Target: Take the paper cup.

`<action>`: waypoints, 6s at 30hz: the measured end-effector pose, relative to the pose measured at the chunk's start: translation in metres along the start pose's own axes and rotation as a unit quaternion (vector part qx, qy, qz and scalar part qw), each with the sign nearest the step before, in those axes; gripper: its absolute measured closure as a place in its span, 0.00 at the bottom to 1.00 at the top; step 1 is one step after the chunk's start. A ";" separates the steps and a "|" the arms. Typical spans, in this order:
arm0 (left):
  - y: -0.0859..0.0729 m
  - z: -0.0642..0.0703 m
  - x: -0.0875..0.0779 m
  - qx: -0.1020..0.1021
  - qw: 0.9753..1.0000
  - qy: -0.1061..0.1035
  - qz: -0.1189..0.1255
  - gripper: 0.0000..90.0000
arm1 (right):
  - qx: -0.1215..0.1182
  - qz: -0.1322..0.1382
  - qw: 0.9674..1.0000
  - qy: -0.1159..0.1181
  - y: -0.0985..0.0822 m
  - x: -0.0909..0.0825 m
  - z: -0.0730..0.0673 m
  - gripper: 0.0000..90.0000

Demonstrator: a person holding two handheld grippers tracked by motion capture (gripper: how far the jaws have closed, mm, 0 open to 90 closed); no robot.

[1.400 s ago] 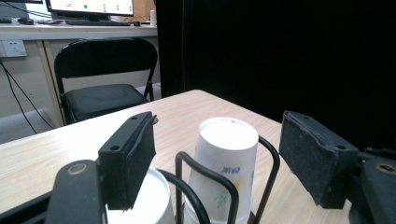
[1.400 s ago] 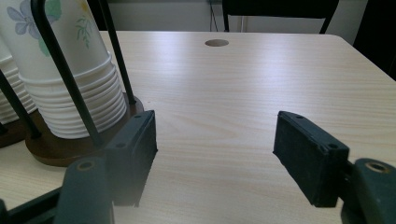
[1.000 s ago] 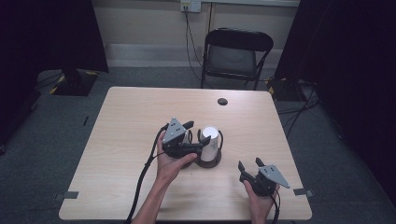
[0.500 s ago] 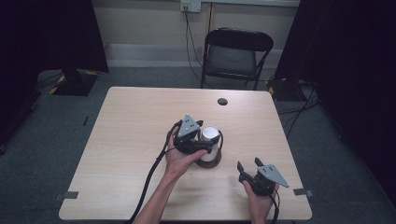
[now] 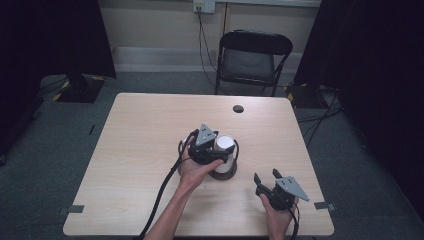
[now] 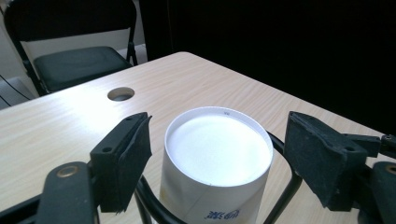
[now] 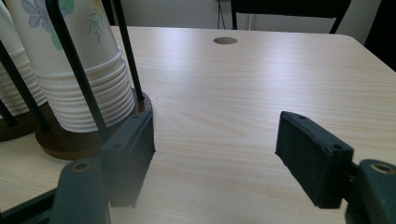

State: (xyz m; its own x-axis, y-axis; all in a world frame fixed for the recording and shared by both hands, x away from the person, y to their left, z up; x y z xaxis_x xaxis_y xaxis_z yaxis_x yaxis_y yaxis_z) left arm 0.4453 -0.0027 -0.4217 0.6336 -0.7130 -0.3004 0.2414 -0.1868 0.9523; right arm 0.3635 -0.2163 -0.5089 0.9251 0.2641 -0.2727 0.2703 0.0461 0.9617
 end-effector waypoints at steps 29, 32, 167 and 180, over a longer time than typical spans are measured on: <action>-0.002 0.001 0.008 0.021 1.000 0.020 -0.009 0.39 | 0.007 0.000 1.000 -0.004 0.000 0.000 0.002 0.32; 0.000 0.002 0.007 0.018 1.000 0.018 -0.006 0.39 | 0.007 0.000 1.000 -0.003 0.000 0.000 0.002 0.32; 0.024 -0.017 -0.107 -0.125 0.987 -0.010 0.106 0.40 | 0.004 -0.010 1.000 -0.013 0.000 0.001 0.000 0.30; -0.005 -0.011 -0.112 -0.191 0.975 -0.016 0.111 0.40 | -0.004 0.013 0.999 0.044 0.005 -0.012 -0.019 0.43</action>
State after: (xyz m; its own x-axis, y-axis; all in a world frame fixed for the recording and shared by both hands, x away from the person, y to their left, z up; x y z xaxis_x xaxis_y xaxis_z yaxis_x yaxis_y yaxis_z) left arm 0.3812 0.0861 -0.3936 0.6793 -0.7293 -0.0813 0.3607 0.2354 0.9025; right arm 0.3488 -0.2009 -0.5003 0.9052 0.3482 -0.2438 0.2436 0.0451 0.9688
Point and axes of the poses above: each handheld gripper's, and its own axes: x roughly forward along the jaws, y roughly out of its top, z roughly to its right, the point moved 5 cm from there along x, roughly forward along the jaws, and after that the axes turned 2 degrees about z, right-handed, at the moved point
